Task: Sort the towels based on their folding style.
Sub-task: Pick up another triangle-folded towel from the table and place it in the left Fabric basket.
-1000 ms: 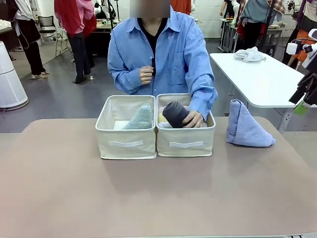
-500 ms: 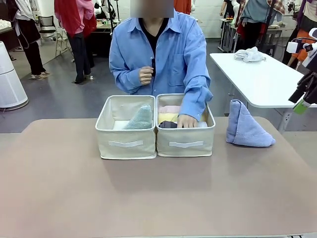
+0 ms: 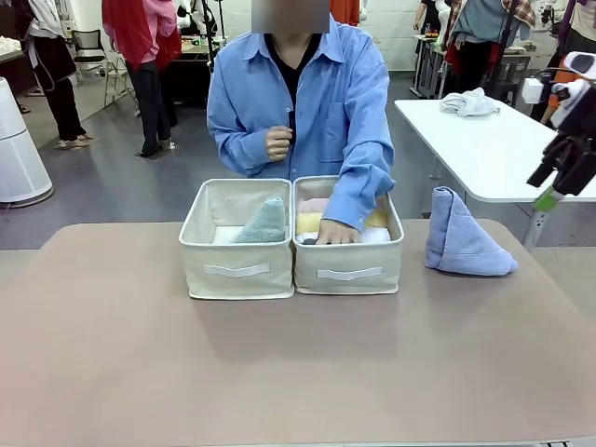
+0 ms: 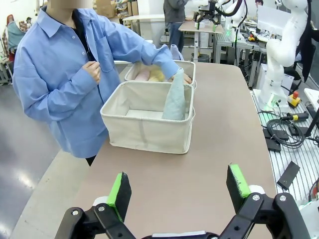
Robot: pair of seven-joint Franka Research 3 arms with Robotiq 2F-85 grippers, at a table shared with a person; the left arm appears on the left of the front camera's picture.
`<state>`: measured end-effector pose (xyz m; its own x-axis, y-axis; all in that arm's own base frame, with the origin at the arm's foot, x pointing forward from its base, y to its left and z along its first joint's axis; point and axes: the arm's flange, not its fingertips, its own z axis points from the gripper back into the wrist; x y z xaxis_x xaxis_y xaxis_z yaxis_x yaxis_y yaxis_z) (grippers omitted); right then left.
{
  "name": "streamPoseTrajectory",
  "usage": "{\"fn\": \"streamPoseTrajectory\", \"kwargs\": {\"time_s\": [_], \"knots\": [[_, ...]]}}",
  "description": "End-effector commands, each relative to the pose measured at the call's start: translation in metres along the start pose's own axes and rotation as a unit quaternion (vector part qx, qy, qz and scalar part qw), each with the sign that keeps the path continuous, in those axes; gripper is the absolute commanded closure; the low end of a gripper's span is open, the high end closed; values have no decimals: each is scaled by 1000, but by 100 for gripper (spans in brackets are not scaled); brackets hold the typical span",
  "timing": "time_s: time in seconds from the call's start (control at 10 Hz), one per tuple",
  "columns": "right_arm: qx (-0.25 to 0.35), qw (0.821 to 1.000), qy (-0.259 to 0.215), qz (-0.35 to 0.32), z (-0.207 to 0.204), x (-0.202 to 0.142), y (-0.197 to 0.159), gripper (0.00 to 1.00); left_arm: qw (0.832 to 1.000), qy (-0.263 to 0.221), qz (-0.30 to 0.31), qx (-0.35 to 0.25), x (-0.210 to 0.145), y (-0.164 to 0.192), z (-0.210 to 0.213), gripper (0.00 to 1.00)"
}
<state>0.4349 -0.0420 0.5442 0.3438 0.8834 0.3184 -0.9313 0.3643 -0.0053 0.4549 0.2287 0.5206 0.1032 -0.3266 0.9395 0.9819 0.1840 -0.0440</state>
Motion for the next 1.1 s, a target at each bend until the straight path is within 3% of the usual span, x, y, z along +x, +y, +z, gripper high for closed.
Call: {"fn": "streamPoseTrajectory", "kwargs": {"time_s": [0.0,0.5,1.0], "knots": [[-46,997,20,53,-22,22,-8,0,1000,-3,-1,-3,1,-1,2,0],[-42,987,70,142,-60,61,-53,0,1000,-3,-1,-3,1,-1,2,0],[-13,989,60,133,-61,83,-99,0,1000,-3,-1,-3,1,-1,2,0]]}}
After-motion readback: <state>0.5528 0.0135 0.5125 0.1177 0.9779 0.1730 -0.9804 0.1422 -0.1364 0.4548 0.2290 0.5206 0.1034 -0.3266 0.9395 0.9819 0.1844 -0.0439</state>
